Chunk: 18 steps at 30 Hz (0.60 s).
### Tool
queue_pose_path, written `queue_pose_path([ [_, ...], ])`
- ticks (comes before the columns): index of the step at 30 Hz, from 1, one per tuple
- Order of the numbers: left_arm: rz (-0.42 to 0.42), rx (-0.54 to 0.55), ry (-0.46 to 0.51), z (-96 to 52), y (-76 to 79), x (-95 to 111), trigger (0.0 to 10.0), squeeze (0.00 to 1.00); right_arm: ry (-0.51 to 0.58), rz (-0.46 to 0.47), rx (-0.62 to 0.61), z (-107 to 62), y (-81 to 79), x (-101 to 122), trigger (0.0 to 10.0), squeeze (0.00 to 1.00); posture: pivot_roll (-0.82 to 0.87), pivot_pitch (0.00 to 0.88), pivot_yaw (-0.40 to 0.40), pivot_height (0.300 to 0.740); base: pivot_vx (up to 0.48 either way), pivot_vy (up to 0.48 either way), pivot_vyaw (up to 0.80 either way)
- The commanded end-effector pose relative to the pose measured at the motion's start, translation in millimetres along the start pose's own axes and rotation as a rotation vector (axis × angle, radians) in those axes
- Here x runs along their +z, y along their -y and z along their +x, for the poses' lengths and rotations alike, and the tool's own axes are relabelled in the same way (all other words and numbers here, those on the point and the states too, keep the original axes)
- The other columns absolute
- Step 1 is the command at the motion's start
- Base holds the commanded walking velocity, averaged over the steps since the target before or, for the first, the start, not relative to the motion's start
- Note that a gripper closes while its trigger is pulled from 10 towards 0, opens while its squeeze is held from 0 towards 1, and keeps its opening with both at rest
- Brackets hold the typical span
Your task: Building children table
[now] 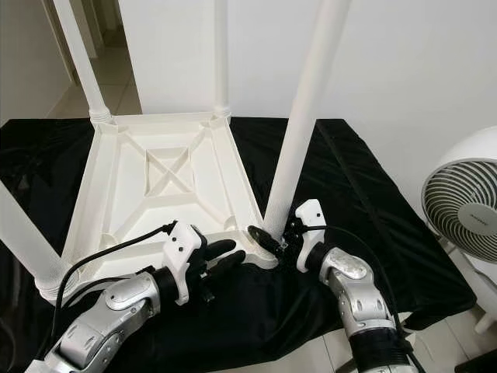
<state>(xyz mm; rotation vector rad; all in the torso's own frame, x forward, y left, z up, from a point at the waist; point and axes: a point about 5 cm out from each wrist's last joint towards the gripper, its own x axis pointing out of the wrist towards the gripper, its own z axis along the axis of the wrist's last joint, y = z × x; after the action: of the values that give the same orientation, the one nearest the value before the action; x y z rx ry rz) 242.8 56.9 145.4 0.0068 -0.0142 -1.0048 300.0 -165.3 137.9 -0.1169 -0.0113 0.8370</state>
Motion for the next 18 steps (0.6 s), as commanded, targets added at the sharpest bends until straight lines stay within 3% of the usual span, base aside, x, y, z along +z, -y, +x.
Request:
queue_pose_path([
  [1, 0.015, -0.066, 0.002, -0.6, 3.2, 1, 10.0, 0.0, -0.029, 0.036, 0.031, -2.3, -2.4, -9, 0.0, 0.0, 0.0, 0.0, -0.022, 0.74, 0.0, 0.0, 0.0],
  [5, 0.014, -0.067, 0.003, -0.1, 3.1, 1, 10.0, 0.0, -0.04, 0.048, 0.023, -3.9, -1.9, -13, 0.0, 0.0, 0.0, 0.0, -0.023, 0.74, 0.0, 0.0, 0.0],
  [6, 0.013, -0.069, 0.003, 0.1, 3.5, 0, 10.0, 0.0, -0.061, 0.048, -0.013, -2.6, -2.3, -16, 4.5, 0.0, 0.0, 0.0, -0.023, 0.74, 0.0, 0.0, 0.0],
  [8, 0.012, -0.07, 0.003, 0.1, 3.7, 0, 10.0, 0.0, -0.076, 0.047, -0.039, -1.5, -2.6, -18, 4.5, 0.0, 0.0, 0.0, -0.024, 0.74, 0.0, 0.0, 0.0],
  [9, 0.011, -0.07, 0.003, 0.1, 3.9, 0, 10.0, 0.0, -0.062, 0.05, -0.087, 1.2, -3.5, -17, 10.0, 0.0, 0.0, 0.0, -0.024, 0.74, 0.0, 0.0, 0.0],
  [15, 0.01, -0.068, 0.004, -0.5, 4.0, 0, 10.0, 0.0, -0.03, 0.079, -0.221, 7.5, -4.0, -16, 10.0, 0.0, -0.01, 0.0, -0.025, 0.74, 0.0, 0.0, 0.0],
  [17, 0.005, -0.063, 0.005, -0.9, 3.7, 0, 10.0, 0.0, -0.04, 0.099, -0.377, 13.7, -10.9, -21, 10.0, 0.0, -0.01, 0.0, -0.028, 0.74, 0.0, 0.0, 0.0],
  [18, 0.005, -0.063, 0.005, -0.9, 3.7, 0, 10.0, 0.0, -0.04, 0.099, -0.377, 13.7, -10.9, -21, 10.0, 0.0, -0.01, 0.0, -0.028, 0.74, 0.0, 0.0, 0.0],
])
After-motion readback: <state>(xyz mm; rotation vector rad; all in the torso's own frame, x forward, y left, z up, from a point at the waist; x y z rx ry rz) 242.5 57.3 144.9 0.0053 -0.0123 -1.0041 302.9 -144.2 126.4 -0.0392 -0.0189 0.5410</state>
